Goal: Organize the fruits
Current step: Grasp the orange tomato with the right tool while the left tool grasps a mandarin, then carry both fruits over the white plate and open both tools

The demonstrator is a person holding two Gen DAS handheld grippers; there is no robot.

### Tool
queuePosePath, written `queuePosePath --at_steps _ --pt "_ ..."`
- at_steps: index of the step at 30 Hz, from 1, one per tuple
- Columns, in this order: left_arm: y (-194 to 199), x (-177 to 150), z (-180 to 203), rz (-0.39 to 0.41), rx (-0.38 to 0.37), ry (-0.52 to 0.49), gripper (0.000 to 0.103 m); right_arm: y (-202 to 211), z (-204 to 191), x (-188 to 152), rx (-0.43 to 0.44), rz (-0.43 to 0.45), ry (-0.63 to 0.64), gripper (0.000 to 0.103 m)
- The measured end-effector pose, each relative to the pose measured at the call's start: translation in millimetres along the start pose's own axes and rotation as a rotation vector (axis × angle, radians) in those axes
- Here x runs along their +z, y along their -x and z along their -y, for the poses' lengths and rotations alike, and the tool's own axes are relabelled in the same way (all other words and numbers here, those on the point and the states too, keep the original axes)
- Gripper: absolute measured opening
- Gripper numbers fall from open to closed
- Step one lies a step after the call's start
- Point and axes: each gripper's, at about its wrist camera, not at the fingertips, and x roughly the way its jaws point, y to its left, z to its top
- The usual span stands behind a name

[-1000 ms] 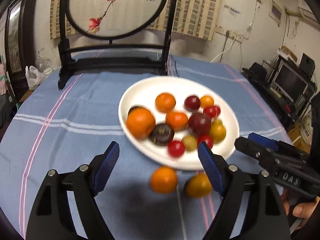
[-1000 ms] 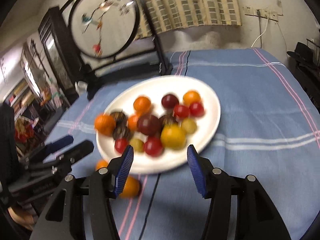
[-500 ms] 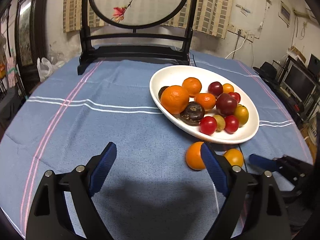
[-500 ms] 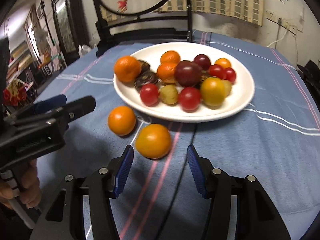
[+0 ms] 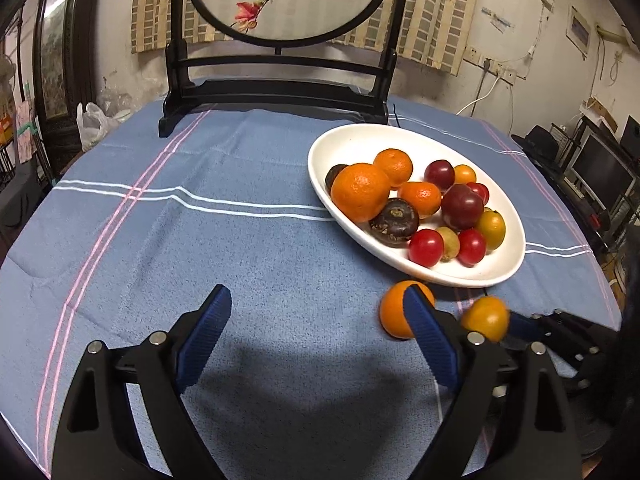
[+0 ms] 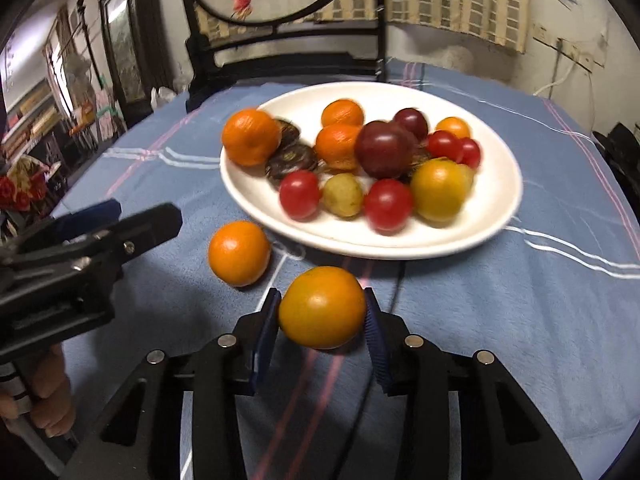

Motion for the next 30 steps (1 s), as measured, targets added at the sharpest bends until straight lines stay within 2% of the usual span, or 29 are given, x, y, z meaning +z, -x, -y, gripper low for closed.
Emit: queuePosePath --at_steps 6,15,18,21,22,24,26,30 --pt "-1.8 -6.2 11.4 -0.007 -0.010 -0.050 0.086 14.3 28.1 -5.8 0.004 0.009 -0.089 0.042" --pt "-8.7 -18.4 34.2 -0.006 -0.041 -0.157 0.086 21.7 53.6 -11.3 -0.013 -0.006 -0.148 0.042" --pt "-13.2 -22.5 43.3 0.008 -0.024 -0.209 0.086 26.3 53.4 -10.5 -0.006 0.005 -0.147 0.042" --pt "-23.4 -21.9 44.3 -0.049 -0.073 -0.190 0.073 31.5 49.7 -10.4 0.009 0.018 -0.134 0.042" --pt "-27.1 -21.2 44.2 -0.067 -0.082 -0.176 0.072 32.9 47.9 -10.2 0.014 0.022 -0.128 0.042" --pt "-35.7 -20.8 44.8 -0.098 -0.053 -0.169 0.071 33.9 46.1 -9.4 0.024 0.023 -0.123 0.042" --pt "-43.0 -21.0 45.7 -0.132 -0.043 -0.162 0.064 33.9 45.5 -9.5 0.031 0.022 -0.123 0.042" --pt "-46.3 -18.8 52.5 -0.128 -0.029 -0.179 0.050 34.1 47.2 -9.3 0.037 0.020 -0.130 0.042"
